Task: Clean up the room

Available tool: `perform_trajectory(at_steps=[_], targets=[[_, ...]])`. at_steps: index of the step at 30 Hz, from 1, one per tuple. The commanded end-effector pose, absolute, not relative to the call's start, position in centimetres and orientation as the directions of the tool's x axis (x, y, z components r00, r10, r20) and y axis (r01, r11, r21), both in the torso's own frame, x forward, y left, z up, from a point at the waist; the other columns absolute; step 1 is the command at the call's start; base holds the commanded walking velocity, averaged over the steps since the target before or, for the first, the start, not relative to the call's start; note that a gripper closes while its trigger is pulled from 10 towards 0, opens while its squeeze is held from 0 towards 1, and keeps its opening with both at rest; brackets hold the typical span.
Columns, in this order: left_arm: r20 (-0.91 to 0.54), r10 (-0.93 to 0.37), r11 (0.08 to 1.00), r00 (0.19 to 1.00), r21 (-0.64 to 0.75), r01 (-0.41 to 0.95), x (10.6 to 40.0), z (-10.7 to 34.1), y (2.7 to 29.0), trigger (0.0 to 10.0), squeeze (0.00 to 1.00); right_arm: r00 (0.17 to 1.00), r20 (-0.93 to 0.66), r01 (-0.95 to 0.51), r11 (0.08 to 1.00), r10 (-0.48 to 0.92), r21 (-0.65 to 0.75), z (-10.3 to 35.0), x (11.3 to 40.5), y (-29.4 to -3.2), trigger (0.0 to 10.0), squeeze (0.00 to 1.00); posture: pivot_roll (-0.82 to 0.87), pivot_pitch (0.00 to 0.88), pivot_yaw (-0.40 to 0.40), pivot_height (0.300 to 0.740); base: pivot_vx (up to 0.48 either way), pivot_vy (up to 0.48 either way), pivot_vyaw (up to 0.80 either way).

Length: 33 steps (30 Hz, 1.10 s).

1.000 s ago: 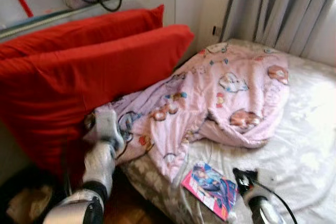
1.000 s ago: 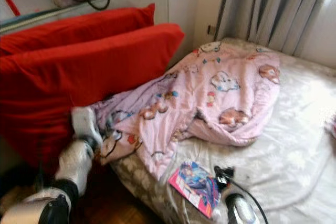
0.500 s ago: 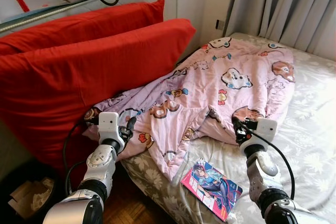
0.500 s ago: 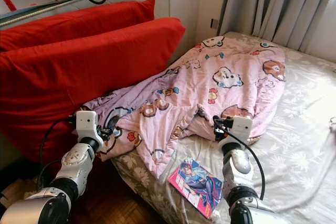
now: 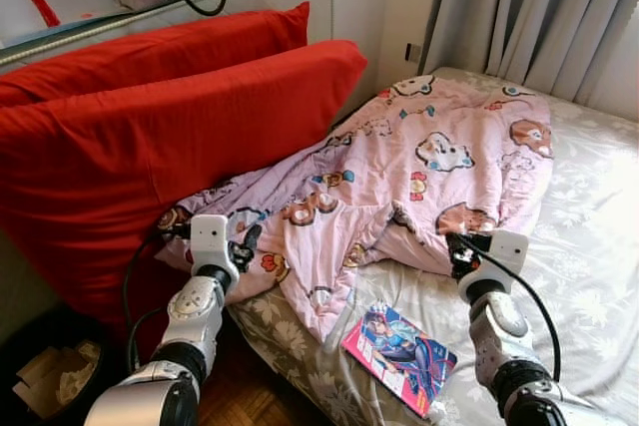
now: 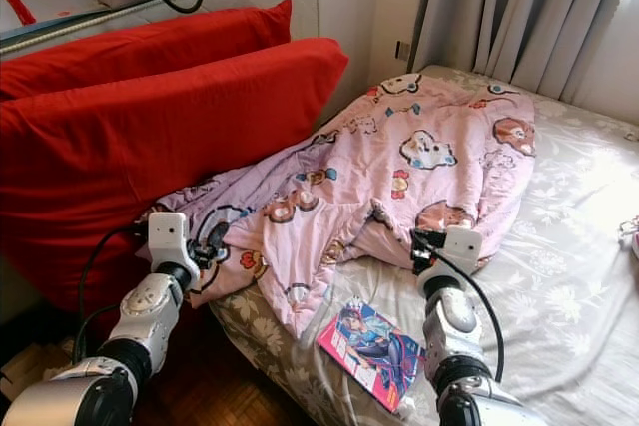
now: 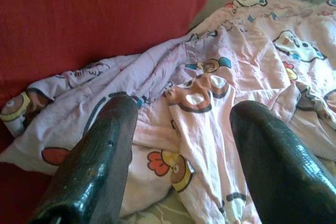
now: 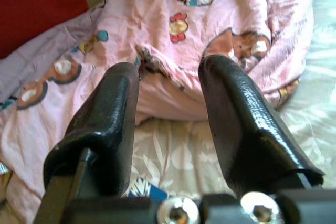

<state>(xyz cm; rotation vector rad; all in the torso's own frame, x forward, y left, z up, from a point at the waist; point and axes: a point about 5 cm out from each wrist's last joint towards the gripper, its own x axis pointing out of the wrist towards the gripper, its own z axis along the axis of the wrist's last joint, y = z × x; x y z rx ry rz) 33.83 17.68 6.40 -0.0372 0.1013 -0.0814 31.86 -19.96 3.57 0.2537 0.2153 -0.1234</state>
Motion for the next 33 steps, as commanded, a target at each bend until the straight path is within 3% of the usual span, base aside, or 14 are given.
perform_trajectory(at_steps=[1,33], targets=[[-0.129,-0.078,0.996,0.989,-0.052,0.072,33.5,5.8,17.8,10.0,0.00,0.964,-0.248,0.163,0.954,-0.099,0.253,3.0,31.5,-19.8,10.0,0.00,-0.04,0.000,0.008,0.658,0.000,0.000,0.00],[-0.124,-0.110,0.991,0.986,-0.093,0.098,33.4,5.7,17.3,10.0,0.00,0.904,-0.422,0.186,0.952,-0.068,0.243,-0.5,28.6,-20.3,10.0,0.00,-0.03,0.000,0.005,0.658,0.000,0.000,0.00]])
